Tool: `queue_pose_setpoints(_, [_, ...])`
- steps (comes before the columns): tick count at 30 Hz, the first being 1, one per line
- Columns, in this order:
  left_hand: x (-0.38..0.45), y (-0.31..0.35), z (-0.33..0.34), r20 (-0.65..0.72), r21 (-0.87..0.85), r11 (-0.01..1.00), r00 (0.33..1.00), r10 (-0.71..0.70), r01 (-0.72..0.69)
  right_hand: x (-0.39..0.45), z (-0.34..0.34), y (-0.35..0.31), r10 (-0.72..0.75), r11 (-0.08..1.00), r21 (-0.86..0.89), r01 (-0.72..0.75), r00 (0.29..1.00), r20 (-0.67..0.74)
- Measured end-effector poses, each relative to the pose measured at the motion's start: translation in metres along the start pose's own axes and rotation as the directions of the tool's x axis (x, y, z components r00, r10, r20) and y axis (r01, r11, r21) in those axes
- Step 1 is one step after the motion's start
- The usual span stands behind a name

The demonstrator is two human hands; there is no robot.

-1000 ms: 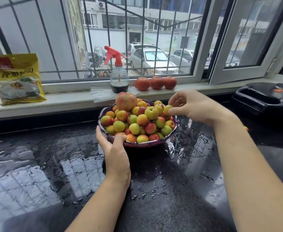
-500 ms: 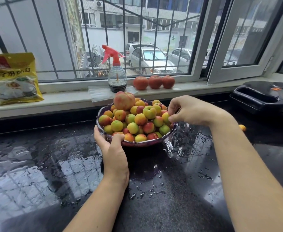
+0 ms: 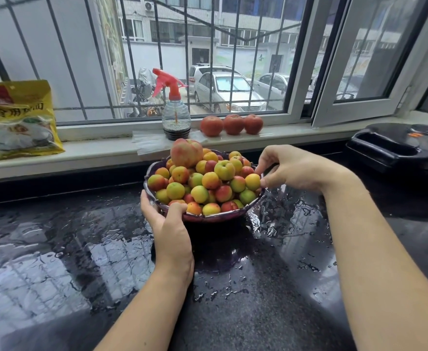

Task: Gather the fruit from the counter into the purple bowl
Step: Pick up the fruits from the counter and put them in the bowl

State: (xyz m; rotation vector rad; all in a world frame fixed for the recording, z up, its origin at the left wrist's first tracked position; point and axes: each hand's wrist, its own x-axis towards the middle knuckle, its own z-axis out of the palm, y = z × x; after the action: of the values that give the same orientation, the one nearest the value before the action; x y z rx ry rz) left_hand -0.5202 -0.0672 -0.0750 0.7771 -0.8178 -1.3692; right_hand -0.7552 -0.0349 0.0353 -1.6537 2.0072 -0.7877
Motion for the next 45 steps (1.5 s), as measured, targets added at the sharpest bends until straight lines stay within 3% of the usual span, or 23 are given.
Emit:
queue_pose_setpoints(5, [0.0, 0.0, -0.001, 0.01, 0.0, 1.0, 1.0, -0.003, 0.003, -0.003, 0.001, -0.005, -0.024, 1.0, -0.014, 0.026, 0.994, 0.104])
queue_pose_setpoints(8, [0.001, -0.001, -0.001, 0.003, -0.004, 1.0, 1.0, -0.003, 0.003, -0.006, 0.004, -0.012, -0.032, 0.993, -0.111, 0.046, 0.992, 0.124])
queue_pose_setpoints(10, [0.001, -0.002, -0.001, 0.003, -0.001, 1.0, 1.0, -0.004, 0.004, -0.008, -0.001, -0.016, -0.048, 0.994, -0.095, 0.053, 0.998, 0.05])
queue_pose_setpoints(14, [0.001, -0.001, -0.002, 0.013, 0.023, 1.0, 1.0, 0.0, -0.001, 0.008, 0.002, -0.035, -0.098, 0.983, 0.126, 0.136, 0.958, -0.269])
queue_pose_setpoints(20, [0.001, -0.001, -0.002, 0.008, 0.028, 1.0, 1.0, 0.009, -0.009, 0.058, 0.035, -0.051, -0.06, 0.987, -0.152, 0.046, 0.995, -0.085])
queue_pose_setpoints(23, [0.002, -0.003, -0.002, 0.006, 0.022, 1.0, 1.0, 0.012, -0.012, 0.045, 0.025, -0.032, -0.035, 0.996, 0.08, 0.047, 0.989, -0.143])
queue_pose_setpoints(24, [0.002, -0.003, -0.002, 0.006, 0.021, 1.0, 1.0, 0.011, -0.011, 0.039, 0.02, -0.019, 0.002, 0.982, 0.184, 0.043, 0.972, -0.236])
queue_pose_setpoints(26, [0.002, -0.004, -0.003, 0.002, 0.019, 1.0, 1.0, 0.012, -0.012, 0.029, 0.011, 0.016, 0.147, 0.962, 0.272, -0.013, 0.865, -0.48])
queue_pose_setpoints(29, [0.004, -0.006, -0.003, 0.001, 0.007, 1.0, 1.0, 0.012, -0.012, 0.018, 0.008, 0.076, 0.374, 0.922, 0.198, -0.332, 0.636, -0.675])
queue_pose_setpoints(30, [0.004, -0.006, -0.003, 0.003, 0.006, 1.0, 1.0, 0.01, -0.01, 0.016, 0.008, 0.093, 0.399, 0.897, 0.16, -0.413, 0.596, -0.697])
queue_pose_setpoints(31, [0.004, -0.006, -0.003, 0.005, 0.006, 1.0, 1.0, 0.01, -0.01, 0.016, 0.01, 0.108, 0.4, 0.875, 0.098, -0.474, 0.595, -0.697])
queue_pose_setpoints(34, [0.003, -0.006, -0.003, 0.011, 0.004, 1.0, 1.0, 0.007, -0.007, 0.02, 0.019, 0.136, 0.435, 0.796, -0.109, -0.595, 0.688, -0.581])
queue_pose_setpoints(36, [0.004, -0.005, -0.004, 0.012, 0.001, 1.0, 1.0, 0.006, -0.006, 0.022, 0.025, 0.139, 0.48, 0.764, -0.138, -0.63, 0.698, -0.53])
queue_pose_setpoints(39, [0.005, -0.006, -0.004, 0.014, -0.003, 1.0, 1.0, 0.008, -0.007, 0.02, 0.025, 0.134, 0.436, 0.754, -0.178, -0.633, 0.684, -0.584])
queue_pose_setpoints(43, [0.004, -0.006, -0.003, 0.003, -0.006, 1.0, 1.0, 0.005, -0.005, 0.017, 0.012, 0.106, 0.457, 0.845, 0.021, -0.535, 0.701, -0.548])
queue_pose_setpoints(45, [0.004, -0.006, -0.003, 0.003, 0.002, 1.0, 1.0, 0.003, -0.003, 0.019, 0.001, 0.073, 0.345, 0.938, 0.149, -0.313, 0.805, -0.482])
